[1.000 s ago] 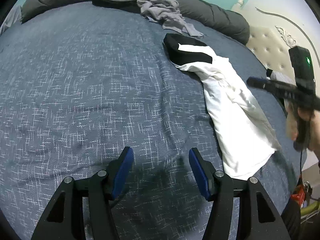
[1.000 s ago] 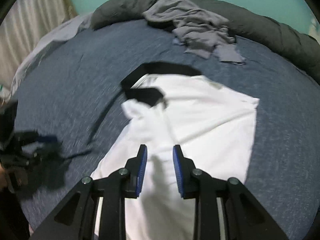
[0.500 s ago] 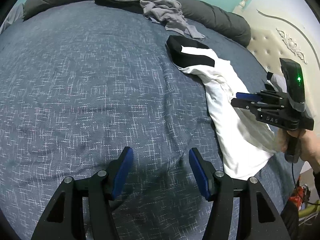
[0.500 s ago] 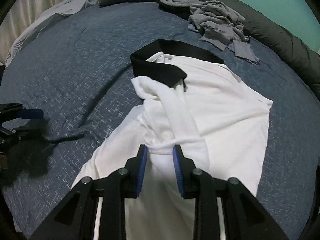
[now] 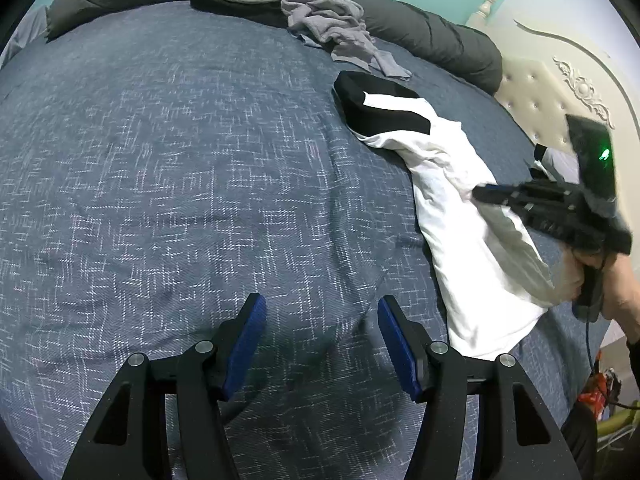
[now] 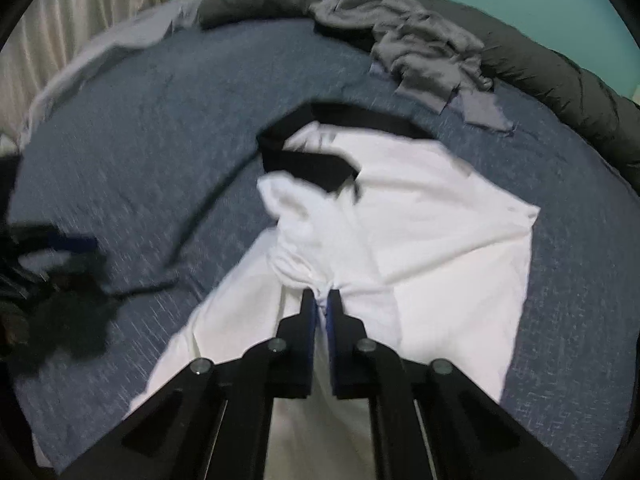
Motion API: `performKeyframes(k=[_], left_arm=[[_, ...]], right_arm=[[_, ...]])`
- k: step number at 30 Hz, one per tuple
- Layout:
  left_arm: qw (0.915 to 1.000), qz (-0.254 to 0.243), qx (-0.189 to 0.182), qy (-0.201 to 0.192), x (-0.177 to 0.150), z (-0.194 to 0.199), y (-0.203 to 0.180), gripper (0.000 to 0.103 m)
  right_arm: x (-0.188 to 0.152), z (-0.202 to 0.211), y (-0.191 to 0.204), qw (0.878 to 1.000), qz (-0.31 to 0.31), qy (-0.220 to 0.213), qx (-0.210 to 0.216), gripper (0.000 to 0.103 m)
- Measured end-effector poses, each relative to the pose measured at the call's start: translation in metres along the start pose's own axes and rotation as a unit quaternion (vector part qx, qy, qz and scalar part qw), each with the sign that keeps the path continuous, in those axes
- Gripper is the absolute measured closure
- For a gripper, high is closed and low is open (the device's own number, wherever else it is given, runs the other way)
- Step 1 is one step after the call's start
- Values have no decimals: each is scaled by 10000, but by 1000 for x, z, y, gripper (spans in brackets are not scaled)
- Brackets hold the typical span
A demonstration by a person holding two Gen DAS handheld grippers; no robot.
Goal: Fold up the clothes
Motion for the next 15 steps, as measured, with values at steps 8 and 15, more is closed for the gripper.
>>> performKeyframes(k=[8, 15], left_arm=[[10000, -29, 6, 22, -1, -1, -2, 41], [10000, -46, 21, 70, -3, -4, -2, 41]], right_arm=[[27, 26, -47, 9962, -742, -446, 94, 99], [39, 17, -100, 9904, -1251, -570, -111, 100]])
Point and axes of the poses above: each gripper's, at about its wrist camera, not at the fingertips, and z roughly against the way its jaws point, y to its left, x to its top, the point moved 7 cm from there along -z, roughly the way its jaws point
